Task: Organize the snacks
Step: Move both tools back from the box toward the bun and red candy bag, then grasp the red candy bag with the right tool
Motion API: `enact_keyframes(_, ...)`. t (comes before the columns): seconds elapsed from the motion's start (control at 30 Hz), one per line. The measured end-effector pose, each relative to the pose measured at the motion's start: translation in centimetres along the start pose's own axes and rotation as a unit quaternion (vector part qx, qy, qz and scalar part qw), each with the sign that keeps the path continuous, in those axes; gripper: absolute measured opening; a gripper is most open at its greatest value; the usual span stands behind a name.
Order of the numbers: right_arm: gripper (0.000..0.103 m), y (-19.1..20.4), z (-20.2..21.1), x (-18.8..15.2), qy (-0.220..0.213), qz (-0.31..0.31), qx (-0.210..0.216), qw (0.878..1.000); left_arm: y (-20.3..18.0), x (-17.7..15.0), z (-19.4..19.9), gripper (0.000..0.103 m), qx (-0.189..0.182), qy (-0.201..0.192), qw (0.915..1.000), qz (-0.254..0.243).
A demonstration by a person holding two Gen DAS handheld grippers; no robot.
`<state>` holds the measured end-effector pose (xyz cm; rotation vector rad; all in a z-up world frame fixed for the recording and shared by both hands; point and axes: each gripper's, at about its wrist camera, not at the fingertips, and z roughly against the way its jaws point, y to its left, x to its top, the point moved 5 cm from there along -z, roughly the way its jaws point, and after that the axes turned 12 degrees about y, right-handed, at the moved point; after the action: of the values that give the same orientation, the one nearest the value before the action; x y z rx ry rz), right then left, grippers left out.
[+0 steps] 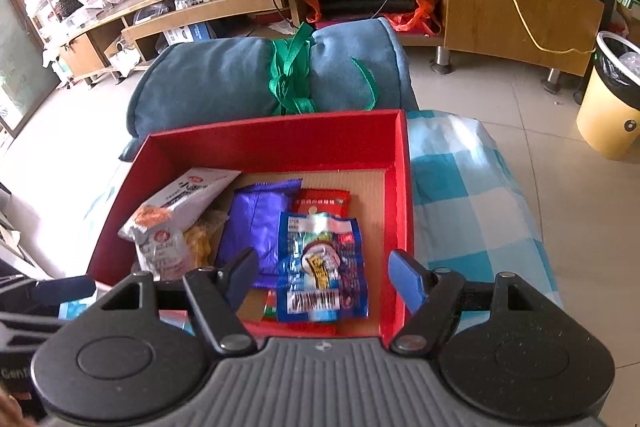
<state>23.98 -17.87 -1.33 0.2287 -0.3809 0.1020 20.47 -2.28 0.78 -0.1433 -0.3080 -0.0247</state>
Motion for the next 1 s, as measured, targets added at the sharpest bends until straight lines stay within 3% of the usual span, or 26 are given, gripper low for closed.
enact_keyframes(0.4,0.072,-1.3,1.0,-5.0,0.025,-0.017,-0.002,1.000,-1.1,-3.2,-2.4,0.086,-0.007,0.049,0.9987,-0.012)
enact_keyframes(0.63,0.073,-4.1,2.1,-8.0,0.029,-0.068,-0.005,0.997,-1.2,-3.6,-3.9,0.089,-0.007,0.064,0.9979,-0.009)
enact_keyframes(0.8,0.073,-4.6,0.4,-9.0,0.058,-0.075,-0.025,0.995,-1.0,-3.6,-4.9,0.092,-0.001,0.071,0.9975,-0.003)
enact_keyframes(0.93,0.075,-4.4,-1.1,-9.1,0.074,-0.084,-0.005,0.994,-0.7,-3.5,-5.3,0.094,-0.005,0.072,0.9973,0.010)
enact_keyframes(1.0,0.077,-4.2,-1.7,-9.0,0.076,-0.077,-0.020,0.994,-0.7,-3.4,-5.3,0.093,-0.009,0.073,0.9972,0.014)
